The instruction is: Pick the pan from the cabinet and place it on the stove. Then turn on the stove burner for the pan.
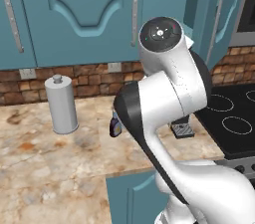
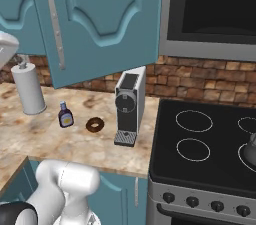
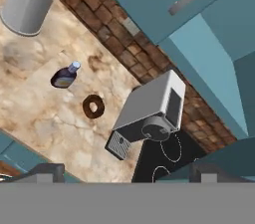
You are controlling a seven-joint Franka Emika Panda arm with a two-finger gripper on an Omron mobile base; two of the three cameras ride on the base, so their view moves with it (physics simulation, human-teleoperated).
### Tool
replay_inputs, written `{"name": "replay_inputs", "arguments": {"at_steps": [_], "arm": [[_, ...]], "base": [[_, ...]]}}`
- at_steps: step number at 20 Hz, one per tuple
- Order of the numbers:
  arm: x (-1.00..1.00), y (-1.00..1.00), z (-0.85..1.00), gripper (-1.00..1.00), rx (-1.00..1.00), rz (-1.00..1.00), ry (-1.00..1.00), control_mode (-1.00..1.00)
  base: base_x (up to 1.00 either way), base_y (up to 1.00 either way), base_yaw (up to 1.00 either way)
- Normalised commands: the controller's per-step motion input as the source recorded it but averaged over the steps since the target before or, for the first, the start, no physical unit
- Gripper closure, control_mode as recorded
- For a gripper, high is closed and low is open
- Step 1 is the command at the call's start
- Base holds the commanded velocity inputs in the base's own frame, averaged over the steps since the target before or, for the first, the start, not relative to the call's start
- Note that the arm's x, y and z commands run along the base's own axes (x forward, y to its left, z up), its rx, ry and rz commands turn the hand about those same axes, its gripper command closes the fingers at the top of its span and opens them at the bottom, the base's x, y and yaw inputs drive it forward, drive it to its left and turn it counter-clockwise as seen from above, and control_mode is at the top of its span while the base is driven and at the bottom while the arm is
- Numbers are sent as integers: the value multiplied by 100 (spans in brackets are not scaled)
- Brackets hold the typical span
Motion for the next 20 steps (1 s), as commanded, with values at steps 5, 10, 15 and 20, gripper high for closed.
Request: {"name": "replay_inputs", "arguments": {"at_steps": [5, 10, 15, 20], "arm": [[38, -25, -35, -100, -14, -14, 7, -100], [5, -18, -28, -100, -17, -1, -11, -100], [7, -19, -20, -100, -13, 2, -16, -100], [40, -10, -3, -100, -6, 1, -6, -100]], "base": [[0, 0, 0], [0, 0, 0], [0, 0, 0], [0, 0, 0]]}}
